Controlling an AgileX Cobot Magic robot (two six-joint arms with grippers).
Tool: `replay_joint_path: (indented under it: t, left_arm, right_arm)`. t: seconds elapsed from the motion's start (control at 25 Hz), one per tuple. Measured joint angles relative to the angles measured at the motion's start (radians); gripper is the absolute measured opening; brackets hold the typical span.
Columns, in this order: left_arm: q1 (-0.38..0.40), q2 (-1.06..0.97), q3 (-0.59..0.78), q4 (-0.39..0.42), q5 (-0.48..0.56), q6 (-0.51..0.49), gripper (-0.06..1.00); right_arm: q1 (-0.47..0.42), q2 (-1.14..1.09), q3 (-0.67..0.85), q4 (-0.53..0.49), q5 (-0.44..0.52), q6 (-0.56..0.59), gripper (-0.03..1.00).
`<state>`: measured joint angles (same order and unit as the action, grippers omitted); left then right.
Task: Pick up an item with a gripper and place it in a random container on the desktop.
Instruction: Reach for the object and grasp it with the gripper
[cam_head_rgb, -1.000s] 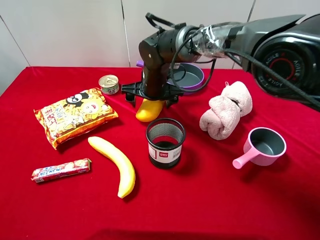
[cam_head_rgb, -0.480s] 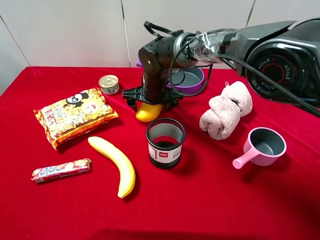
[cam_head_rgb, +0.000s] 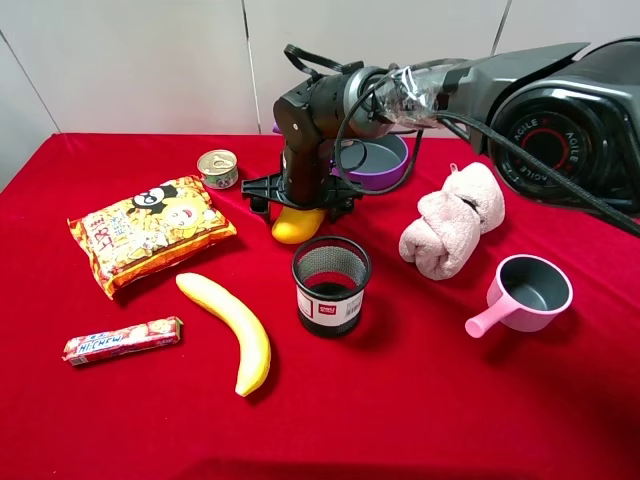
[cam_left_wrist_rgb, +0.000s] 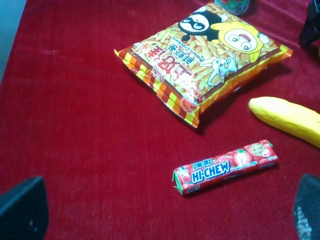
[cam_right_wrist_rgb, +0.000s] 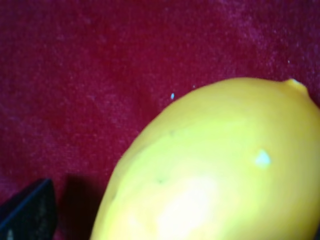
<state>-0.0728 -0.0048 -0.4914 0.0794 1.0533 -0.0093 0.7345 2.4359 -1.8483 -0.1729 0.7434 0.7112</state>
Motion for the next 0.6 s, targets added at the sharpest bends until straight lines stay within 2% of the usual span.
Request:
replay_joint_path:
  t: [0.6]
  left_arm:
    - [0.000, 0.000, 0.000, 0.000, 0.000, 0.000, 0.97]
  right_arm:
    - [0.000, 0.001, 0.000, 0.000, -0.025, 0.000, 0.69]
